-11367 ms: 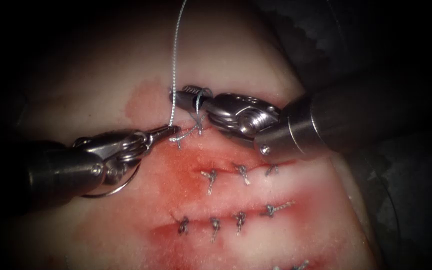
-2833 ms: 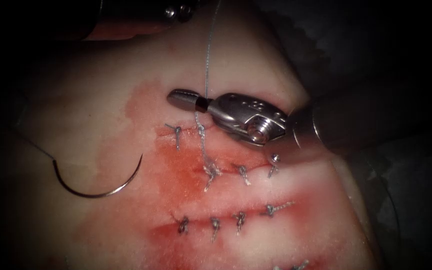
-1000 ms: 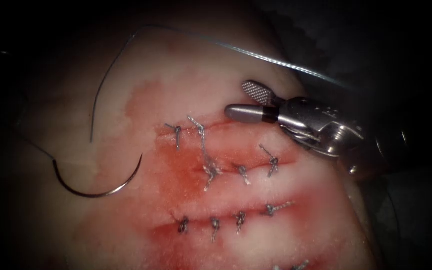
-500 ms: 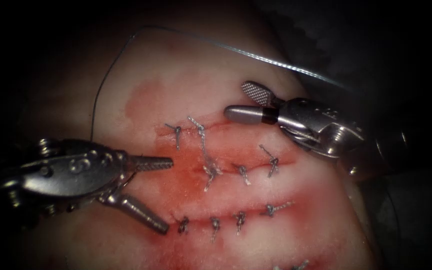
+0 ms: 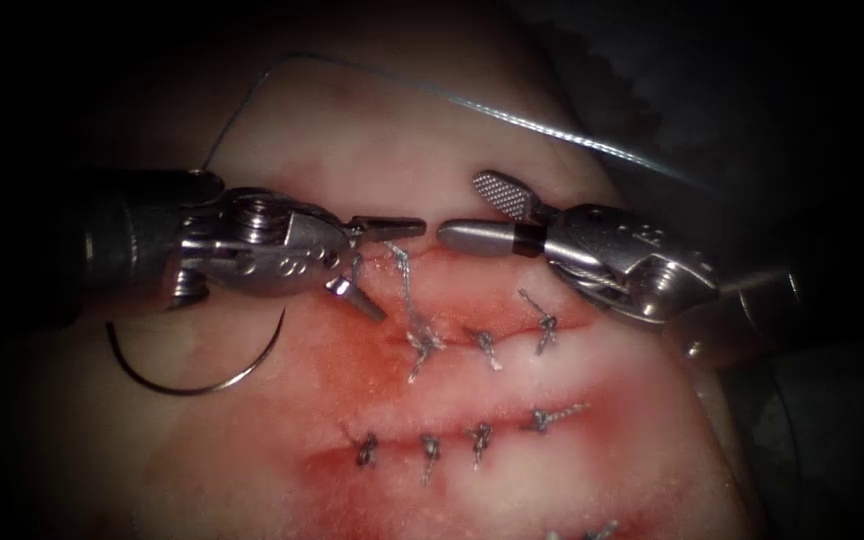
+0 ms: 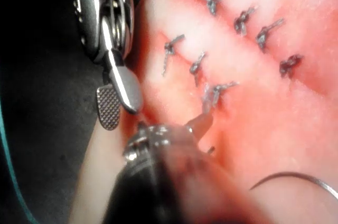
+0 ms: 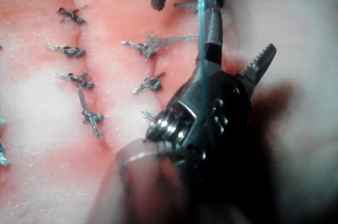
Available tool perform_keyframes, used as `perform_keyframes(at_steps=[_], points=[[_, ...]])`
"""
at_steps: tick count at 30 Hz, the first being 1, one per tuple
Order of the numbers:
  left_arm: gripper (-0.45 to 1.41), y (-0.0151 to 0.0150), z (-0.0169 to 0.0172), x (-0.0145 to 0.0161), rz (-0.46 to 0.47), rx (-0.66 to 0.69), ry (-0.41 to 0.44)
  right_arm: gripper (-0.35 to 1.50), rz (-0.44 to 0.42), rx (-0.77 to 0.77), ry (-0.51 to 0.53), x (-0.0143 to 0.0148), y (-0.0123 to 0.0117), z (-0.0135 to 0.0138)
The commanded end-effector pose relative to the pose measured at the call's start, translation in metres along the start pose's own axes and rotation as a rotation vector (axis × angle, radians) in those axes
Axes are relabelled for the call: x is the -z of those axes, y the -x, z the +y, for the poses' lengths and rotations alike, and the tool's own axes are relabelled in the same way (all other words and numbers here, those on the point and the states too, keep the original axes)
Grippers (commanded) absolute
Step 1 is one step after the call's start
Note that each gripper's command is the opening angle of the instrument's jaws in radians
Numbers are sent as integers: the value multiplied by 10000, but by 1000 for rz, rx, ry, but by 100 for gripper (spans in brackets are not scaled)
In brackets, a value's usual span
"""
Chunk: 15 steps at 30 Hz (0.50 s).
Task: Wound Closure
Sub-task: Grab the other tail end of the thread on the bottom half of the wound using the left gripper
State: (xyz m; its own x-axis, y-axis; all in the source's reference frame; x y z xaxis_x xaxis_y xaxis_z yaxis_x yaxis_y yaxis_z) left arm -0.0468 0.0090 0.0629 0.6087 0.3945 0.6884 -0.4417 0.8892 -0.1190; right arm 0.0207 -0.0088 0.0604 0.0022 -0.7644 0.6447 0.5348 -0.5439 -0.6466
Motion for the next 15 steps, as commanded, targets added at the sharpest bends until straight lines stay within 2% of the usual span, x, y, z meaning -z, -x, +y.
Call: perform_keyframes(at_steps=[1,11,15], points=[[78,-3,7,-9,7,-10,-4,135,-1,0,3,-6,-6,3],[78,-9,2,-29,20,-61,-18,140,1,0,8,-4,-7,5],[59,-9,4,-33,25,-55,-19,141,3,-1,11,-1,-5,3]])
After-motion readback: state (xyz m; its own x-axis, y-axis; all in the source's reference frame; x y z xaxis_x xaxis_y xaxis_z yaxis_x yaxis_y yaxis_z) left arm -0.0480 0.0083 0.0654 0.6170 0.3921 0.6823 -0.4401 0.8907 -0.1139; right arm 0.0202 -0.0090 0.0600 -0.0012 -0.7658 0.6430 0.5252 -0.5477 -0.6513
